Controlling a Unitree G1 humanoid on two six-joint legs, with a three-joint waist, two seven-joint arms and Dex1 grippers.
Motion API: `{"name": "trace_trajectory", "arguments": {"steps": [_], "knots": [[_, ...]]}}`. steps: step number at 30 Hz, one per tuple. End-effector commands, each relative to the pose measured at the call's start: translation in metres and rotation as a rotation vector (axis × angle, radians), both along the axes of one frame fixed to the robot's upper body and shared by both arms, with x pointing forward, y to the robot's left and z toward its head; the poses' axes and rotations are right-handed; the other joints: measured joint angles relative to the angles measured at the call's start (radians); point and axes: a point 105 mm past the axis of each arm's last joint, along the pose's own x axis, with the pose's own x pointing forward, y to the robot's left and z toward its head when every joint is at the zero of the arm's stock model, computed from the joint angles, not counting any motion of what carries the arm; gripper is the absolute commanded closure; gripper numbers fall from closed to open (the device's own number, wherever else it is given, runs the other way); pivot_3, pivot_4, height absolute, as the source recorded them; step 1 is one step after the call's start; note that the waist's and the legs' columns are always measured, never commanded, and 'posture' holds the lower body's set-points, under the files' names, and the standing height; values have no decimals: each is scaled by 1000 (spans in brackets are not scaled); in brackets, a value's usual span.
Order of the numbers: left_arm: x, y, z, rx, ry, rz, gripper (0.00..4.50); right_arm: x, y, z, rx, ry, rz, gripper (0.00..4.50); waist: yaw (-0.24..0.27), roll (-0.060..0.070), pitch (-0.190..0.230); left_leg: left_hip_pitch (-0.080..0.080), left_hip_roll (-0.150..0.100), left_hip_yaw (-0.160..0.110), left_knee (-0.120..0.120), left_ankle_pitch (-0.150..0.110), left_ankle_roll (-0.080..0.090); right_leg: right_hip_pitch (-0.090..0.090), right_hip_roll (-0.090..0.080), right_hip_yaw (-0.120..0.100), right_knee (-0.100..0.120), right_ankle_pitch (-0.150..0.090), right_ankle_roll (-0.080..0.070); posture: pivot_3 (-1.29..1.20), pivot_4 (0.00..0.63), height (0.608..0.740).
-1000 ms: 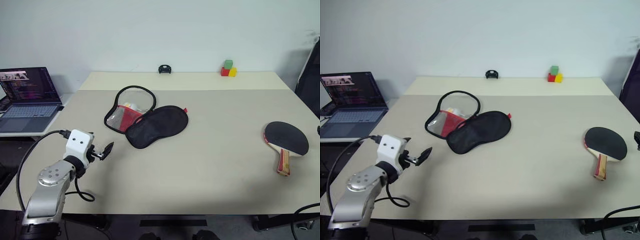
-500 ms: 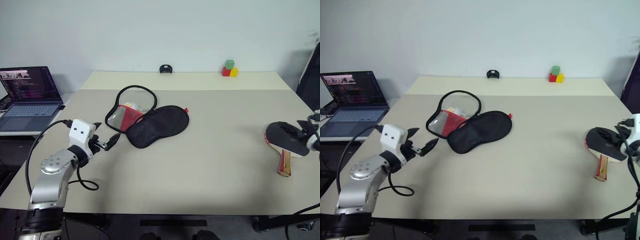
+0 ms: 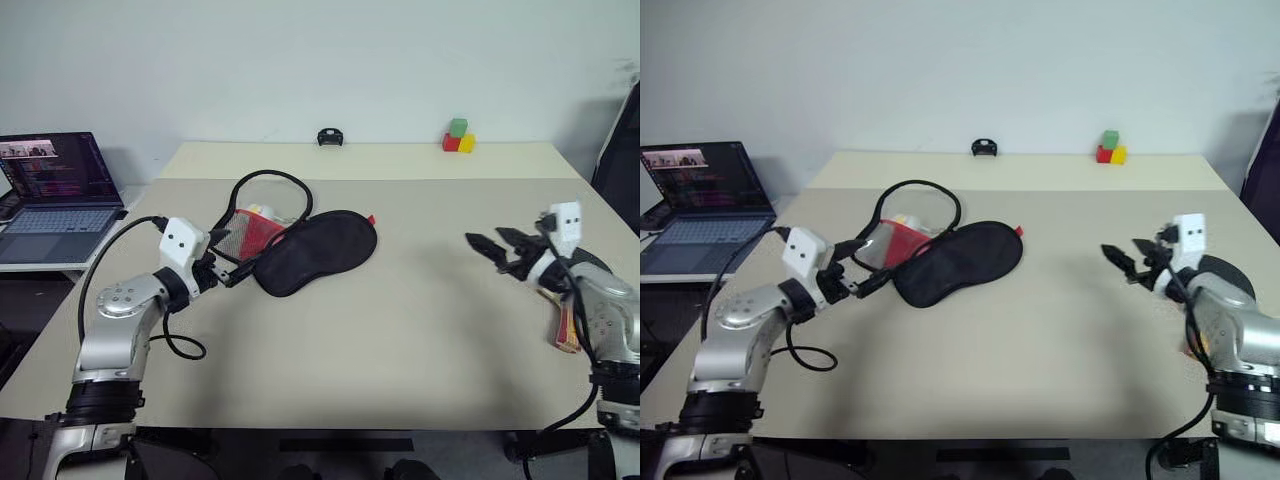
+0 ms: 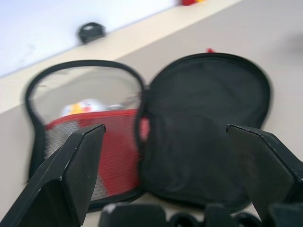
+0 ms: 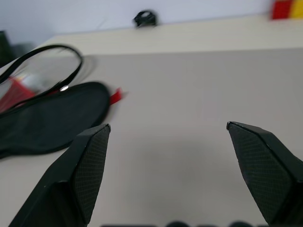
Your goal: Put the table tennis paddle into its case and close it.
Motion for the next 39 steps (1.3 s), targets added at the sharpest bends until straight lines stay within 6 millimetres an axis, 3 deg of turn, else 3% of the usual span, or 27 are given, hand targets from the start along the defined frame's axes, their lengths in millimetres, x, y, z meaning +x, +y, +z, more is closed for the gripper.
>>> {"name": "trace_trajectory", "arguments": {"steps": [1,8,15,20,26,34,39], "knots": [[-2,-6,19,10,-21,-86,0,-4,54,0,-31,-4,159,196,-2,0,0,0,0,0,0,0,0,0,0,0,0,0,0,0,150,740],[-5,-4,22,29,7,-133,0,0,109,-7,-13,51,262,91,-1,0,0,-3,-1,0,0,1,-1,-4,0,1,0,0,0,0,150,740],[-9,2,24,33,12,-119,0,20,151,-11,-2,88,273,91,-3,0,0,-3,-1,0,0,1,-1,-6,0,1,2,0,0,0,150,740],[-12,3,24,39,18,-116,0,48,161,-24,-44,112,164,91,-6,0,0,-4,-2,0,0,1,-2,-8,0,1,3,0,0,0,150,740],[-14,7,24,49,18,-103,0,67,158,-40,-90,140,48,91,-12,0,0,-6,-2,0,0,1,-2,-10,0,1,3,0,0,0,150,740],[-15,6,23,53,18,-98,0,71,160,-40,-57,154,37,91,-20,0,0,-7,-2,0,0,1,-2,-10,0,1,3,0,0,0,150,740],[-14,6,23,55,16,-97,0,66,183,-39,-12,186,95,91,-30,0,0,-7,-2,0,0,1,-2,-10,0,1,4,0,0,0,150,740]]}}
